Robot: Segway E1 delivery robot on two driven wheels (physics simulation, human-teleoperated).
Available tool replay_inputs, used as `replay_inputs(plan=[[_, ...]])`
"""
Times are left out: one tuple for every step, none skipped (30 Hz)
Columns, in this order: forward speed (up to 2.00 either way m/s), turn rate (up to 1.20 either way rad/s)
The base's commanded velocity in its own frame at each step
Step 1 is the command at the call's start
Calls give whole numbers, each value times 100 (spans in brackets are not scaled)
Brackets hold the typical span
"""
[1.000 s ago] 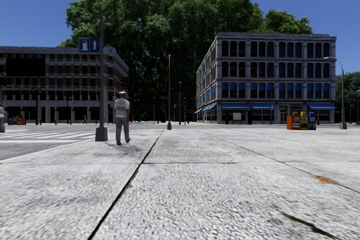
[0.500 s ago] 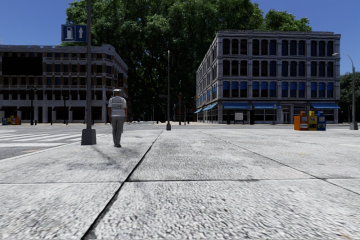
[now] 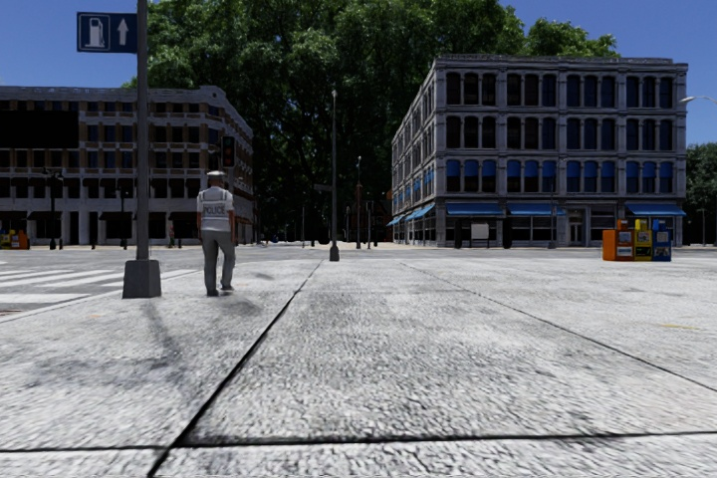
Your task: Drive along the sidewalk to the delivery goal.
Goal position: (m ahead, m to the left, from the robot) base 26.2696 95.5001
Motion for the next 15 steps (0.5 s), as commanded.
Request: replay_inputs(plan=[[200, 0], [200, 0], [200, 0], [200, 0], [200, 0], [200, 0], [200, 0], [200, 0], [200, 0], [200, 0], [200, 0], [200, 0], [200, 0], [200, 0], [200, 0]])
